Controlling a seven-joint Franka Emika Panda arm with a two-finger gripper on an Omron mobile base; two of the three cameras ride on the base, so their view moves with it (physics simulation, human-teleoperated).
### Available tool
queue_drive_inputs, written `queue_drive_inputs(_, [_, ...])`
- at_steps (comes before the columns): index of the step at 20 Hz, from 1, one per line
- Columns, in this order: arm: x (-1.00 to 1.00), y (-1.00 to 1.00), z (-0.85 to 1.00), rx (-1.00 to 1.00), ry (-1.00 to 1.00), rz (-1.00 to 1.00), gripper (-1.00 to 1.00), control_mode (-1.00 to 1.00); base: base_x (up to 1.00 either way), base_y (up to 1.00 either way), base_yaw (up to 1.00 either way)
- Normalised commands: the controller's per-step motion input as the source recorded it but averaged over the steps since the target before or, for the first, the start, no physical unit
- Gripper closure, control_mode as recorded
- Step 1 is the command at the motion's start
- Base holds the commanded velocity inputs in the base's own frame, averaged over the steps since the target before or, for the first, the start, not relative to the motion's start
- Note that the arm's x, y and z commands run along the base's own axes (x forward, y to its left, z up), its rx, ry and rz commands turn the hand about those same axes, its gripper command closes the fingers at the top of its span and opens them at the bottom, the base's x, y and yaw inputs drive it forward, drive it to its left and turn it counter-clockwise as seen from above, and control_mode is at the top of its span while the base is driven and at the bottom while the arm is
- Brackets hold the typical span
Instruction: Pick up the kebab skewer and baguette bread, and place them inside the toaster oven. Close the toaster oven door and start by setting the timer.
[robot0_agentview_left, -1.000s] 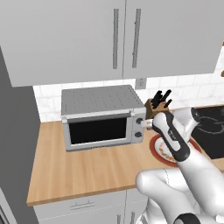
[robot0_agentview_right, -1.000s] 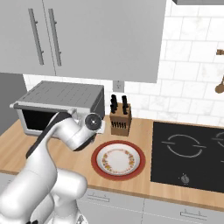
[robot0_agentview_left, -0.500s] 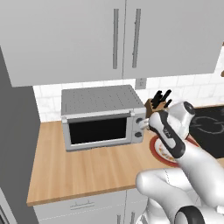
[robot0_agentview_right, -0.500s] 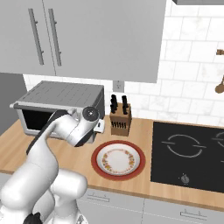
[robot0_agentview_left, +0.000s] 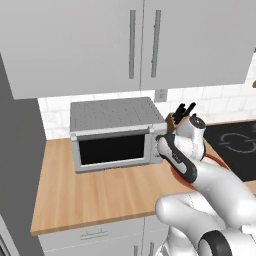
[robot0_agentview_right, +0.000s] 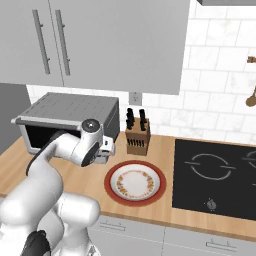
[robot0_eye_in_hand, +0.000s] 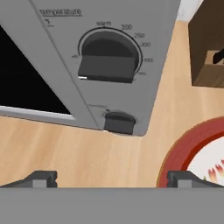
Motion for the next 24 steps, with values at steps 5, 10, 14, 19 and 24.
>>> queue_drive_inputs(5, [0.0,0.01,-0.27,-0.05,0.0,0.0,-1.0,-1.0,0.0,0.0,0.0])
queue_drive_inputs(10, [0.08,0.0,-0.37,-0.01,-0.12,0.0,-1.0,-1.0,0.0,0.0,0.0])
queue_drive_inputs(14, [0.36,0.0,-0.03,0.0,-0.04,0.0,-1.0,-1.0,0.0,0.0,0.0])
queue_drive_inputs(19, [0.15,0.05,-0.08,0.0,0.0,0.0,-1.0,-1.0,0.0,0.0,0.0])
queue_drive_inputs(24, [0.0,0.1,-0.07,0.0,0.0,0.0,-1.0,-1.0,0.0,0.0,0.0])
